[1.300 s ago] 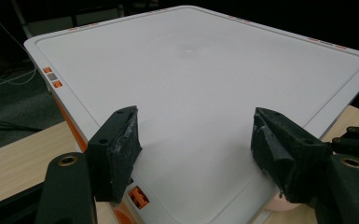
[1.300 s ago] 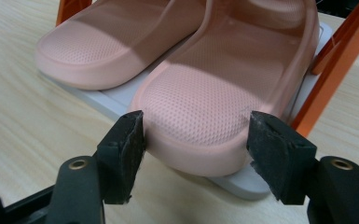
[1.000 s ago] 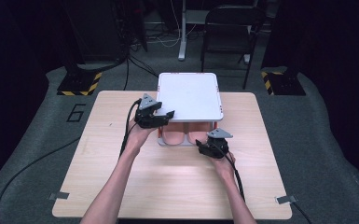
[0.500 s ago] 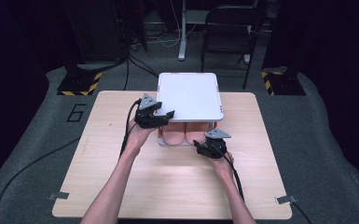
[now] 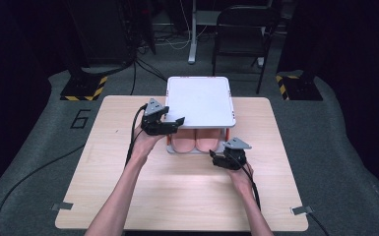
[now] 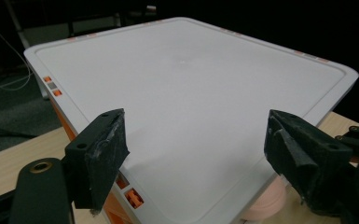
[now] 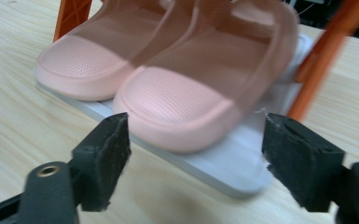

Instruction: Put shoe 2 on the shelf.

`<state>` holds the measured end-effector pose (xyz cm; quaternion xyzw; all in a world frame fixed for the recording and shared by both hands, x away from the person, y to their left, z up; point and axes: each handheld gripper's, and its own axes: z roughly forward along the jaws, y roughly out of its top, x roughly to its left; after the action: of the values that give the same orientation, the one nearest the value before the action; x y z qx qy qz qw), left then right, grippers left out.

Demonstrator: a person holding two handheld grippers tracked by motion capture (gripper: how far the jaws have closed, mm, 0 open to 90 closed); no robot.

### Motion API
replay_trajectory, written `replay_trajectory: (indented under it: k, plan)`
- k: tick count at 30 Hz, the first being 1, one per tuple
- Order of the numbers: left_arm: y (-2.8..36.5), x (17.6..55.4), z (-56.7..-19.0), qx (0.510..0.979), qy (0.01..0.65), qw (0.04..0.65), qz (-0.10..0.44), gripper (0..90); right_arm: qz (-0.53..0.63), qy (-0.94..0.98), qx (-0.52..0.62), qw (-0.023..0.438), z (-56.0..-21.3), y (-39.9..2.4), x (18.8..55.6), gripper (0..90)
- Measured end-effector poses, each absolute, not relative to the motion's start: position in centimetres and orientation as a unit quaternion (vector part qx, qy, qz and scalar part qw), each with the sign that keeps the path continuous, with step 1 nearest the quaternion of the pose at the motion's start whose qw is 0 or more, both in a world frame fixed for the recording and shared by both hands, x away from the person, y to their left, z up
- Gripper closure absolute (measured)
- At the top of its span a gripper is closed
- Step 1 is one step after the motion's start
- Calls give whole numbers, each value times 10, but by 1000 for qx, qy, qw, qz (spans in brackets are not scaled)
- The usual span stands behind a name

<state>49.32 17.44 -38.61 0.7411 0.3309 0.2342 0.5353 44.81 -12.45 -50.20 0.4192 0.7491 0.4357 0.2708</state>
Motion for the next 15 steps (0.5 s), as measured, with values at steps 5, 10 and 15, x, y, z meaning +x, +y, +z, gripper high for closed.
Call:
replay_trajectory:
  k: [5,10,15]
  plan:
    - [185,477,-382,733,327,543,248,197,445,734,430,281,-498,-147,431,202]
    - [203,456,-387,733,325,540,256,196,450,718,444,291,-497,-170,416,202]
    - [230,434,-401,723,346,537,262,196,458,702,457,297,-497,-188,400,207]
